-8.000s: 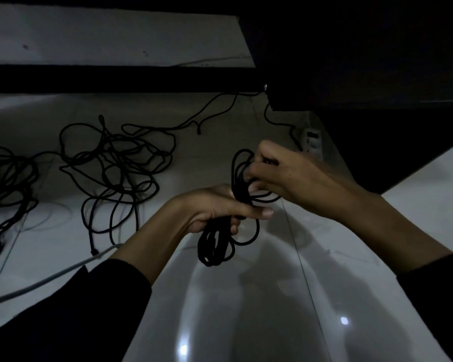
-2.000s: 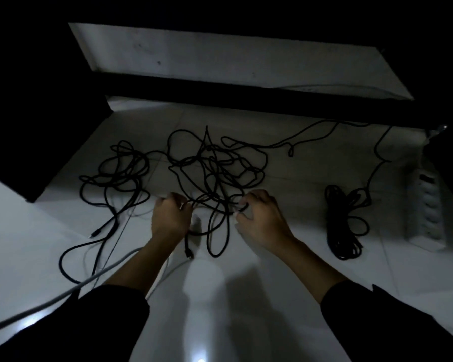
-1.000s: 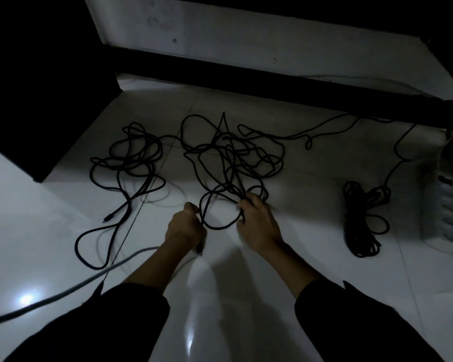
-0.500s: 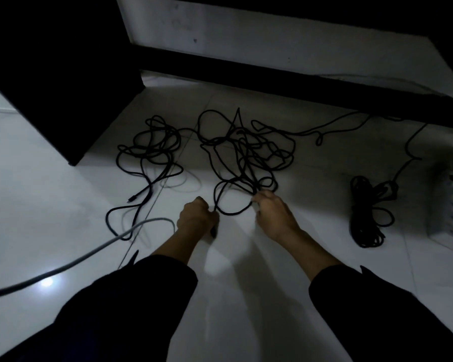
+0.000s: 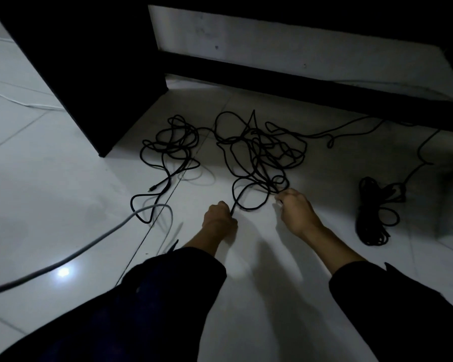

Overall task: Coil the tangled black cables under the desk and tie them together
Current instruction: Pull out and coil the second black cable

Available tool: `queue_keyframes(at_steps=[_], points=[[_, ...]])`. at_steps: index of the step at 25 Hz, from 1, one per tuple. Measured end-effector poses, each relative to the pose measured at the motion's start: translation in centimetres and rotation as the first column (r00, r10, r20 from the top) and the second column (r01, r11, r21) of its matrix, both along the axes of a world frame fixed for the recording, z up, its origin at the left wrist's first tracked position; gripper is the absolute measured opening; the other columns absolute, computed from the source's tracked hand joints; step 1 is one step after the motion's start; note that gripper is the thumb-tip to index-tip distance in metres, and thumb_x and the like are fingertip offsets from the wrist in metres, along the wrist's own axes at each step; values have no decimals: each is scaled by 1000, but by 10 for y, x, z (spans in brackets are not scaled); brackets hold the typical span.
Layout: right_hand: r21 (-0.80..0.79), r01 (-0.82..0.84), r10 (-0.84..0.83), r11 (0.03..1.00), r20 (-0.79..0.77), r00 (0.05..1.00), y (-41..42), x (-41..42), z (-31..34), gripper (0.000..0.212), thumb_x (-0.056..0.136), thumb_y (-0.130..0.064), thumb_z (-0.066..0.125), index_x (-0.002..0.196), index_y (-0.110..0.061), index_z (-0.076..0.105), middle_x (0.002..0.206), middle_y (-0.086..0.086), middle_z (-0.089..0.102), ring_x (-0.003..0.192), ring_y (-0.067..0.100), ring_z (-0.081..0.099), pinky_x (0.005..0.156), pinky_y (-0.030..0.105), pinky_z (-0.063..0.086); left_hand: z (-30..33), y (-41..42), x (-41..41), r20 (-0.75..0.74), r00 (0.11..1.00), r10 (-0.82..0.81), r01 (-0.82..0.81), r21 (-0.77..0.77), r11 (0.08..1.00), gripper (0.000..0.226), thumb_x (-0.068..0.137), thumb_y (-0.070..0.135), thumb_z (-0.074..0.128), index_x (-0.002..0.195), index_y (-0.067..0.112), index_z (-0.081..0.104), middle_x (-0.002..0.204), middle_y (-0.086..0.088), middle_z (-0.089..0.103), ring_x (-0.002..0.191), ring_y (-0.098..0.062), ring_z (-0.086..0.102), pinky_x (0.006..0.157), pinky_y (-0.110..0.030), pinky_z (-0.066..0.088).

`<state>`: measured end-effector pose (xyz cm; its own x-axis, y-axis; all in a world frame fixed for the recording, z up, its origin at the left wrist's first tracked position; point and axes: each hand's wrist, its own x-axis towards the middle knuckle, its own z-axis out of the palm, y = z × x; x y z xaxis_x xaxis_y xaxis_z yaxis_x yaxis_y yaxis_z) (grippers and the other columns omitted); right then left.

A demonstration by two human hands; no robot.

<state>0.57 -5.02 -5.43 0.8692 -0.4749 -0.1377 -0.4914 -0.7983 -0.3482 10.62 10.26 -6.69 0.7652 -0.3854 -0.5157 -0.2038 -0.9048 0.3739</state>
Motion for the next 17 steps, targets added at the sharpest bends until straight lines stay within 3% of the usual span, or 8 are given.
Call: queue_keyframes(at_steps=[3, 8, 10, 13, 15, 17], points=[[-20, 36, -36, 999, 3, 999, -6, -9, 2, 38, 92, 6, 43, 127, -1, 57, 129, 21, 51, 116, 33, 52, 96, 31, 41, 5, -4, -1, -67, 997, -23, 21, -31, 999, 40, 86, 29, 63, 118, 6, 59, 123, -13, 60, 112, -29, 58, 90, -30, 48], [-52, 93, -91, 994, 39, 995, -12, -18, 10, 37, 89, 10, 44, 121, 0, 61, 124, 21, 53, 109, 34, 56, 94, 36, 47, 20, -18, -5, -133, 990, -46, 13, -234, 972, 33, 94, 21, 58, 115, -4, 57, 114, -23, 65, 107, -36, 62, 92, -40, 52], [-43, 120, -117, 992, 57, 991, -15, -23, 14, 38, 88, 13, 44, 118, 1, 62, 122, 21, 53, 107, 35, 56, 92, 36, 47, 29, -25, -7, -151, 986, -68, 17, -315, 949, 35, 98, 27, 52, 113, -5, 57, 106, -23, 66, 93, -33, 63, 82, -34, 53], [23, 199, -200, 980, 101, 975, -26, -33, 14, 33, 84, 15, 45, 100, -5, 66, 108, 17, 52, 90, 27, 54, 73, 25, 41, 49, -36, -15, -274, 959, -70, -63, -449, 891, 21, 100, 20, 49, 112, 4, 53, 91, -12, 57, 70, -18, 54, 58, -23, 49], [78, 273, -281, 959, 113, 953, -37, -42, 16, 30, 85, 12, 50, 105, -3, 67, 114, 19, 55, 89, 25, 54, 72, 21, 37, 62, -45, -18, -310, 947, -81, -90, -500, 861, 17, 101, 17, 46, 111, 5, 53, 93, -11, 55, 76, -20, 55, 64, -26, 48], [140, 337, -353, 931, 112, 929, -46, -51, 23, 33, 87, 7, 55, 116, -5, 64, 122, 21, 54, 101, 30, 58, 80, 21, 41, 73, -57, -22, -236, 963, -127, -18, -530, 848, 22, 101, 18, 44, 111, 3, 55, 112, -23, 59, 103, -36, 57, 80, -33, 44]])
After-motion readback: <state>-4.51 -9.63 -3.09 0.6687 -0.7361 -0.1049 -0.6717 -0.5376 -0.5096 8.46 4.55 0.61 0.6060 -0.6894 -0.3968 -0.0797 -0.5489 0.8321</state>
